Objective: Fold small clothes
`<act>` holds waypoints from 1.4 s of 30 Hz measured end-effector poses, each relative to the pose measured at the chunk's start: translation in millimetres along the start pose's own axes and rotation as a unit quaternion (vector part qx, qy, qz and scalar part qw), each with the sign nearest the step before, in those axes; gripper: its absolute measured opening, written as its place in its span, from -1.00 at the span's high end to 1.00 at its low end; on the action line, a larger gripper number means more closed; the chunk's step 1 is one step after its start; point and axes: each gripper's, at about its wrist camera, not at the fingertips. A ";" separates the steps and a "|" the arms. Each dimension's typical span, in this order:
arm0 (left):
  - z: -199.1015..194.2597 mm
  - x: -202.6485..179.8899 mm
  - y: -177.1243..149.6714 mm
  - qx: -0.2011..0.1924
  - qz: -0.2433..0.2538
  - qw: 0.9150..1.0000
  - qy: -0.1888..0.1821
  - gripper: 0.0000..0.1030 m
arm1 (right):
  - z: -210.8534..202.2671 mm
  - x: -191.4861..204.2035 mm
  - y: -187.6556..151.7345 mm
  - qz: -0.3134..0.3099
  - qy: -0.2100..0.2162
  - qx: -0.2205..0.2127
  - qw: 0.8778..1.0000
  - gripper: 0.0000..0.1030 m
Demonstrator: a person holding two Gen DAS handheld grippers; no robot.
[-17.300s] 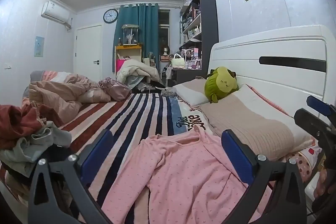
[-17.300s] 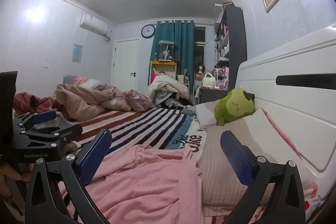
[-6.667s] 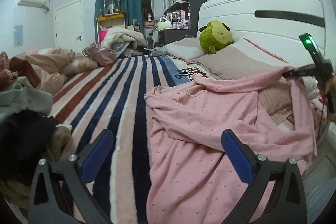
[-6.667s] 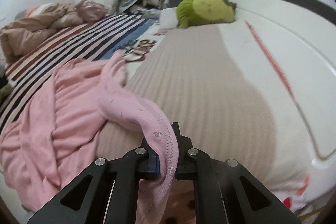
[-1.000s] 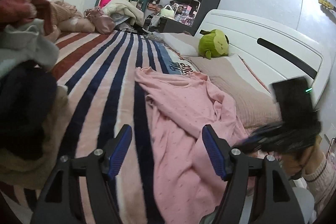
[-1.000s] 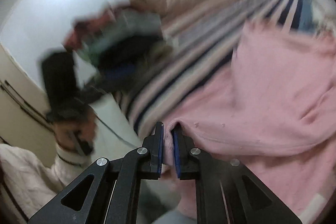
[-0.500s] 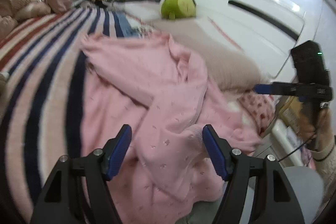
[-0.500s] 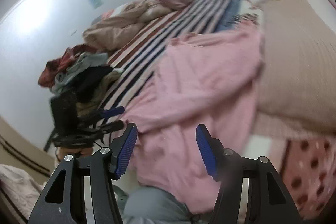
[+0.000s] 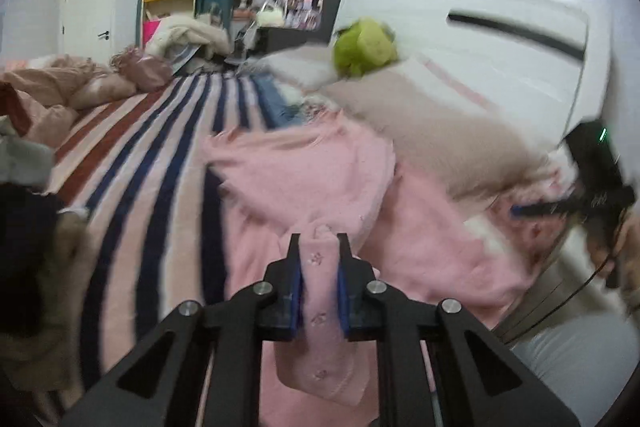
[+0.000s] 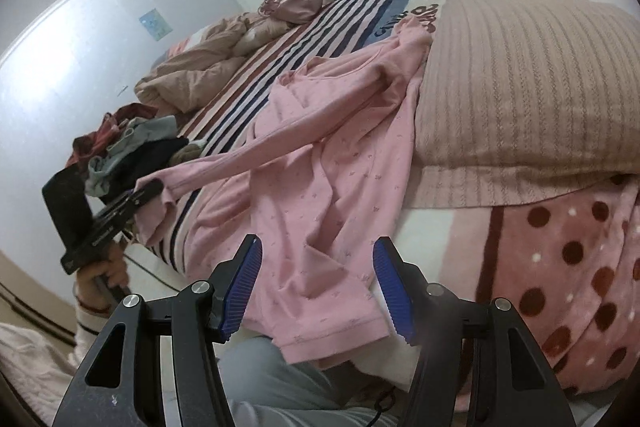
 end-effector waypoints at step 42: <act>48.9 39.8 -13.7 0.041 -0.081 0.995 -0.048 -0.06 | 67.6 -2.5 11.6 -0.036 -0.071 0.028 0.996 -0.05</act>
Point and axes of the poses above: each gripper's, at about its wrist camera, not at the fingertips, and z roughly the way its jaws point, x to its left, y to its top, and after that the axes turned 8 degrees about -x, right-handed
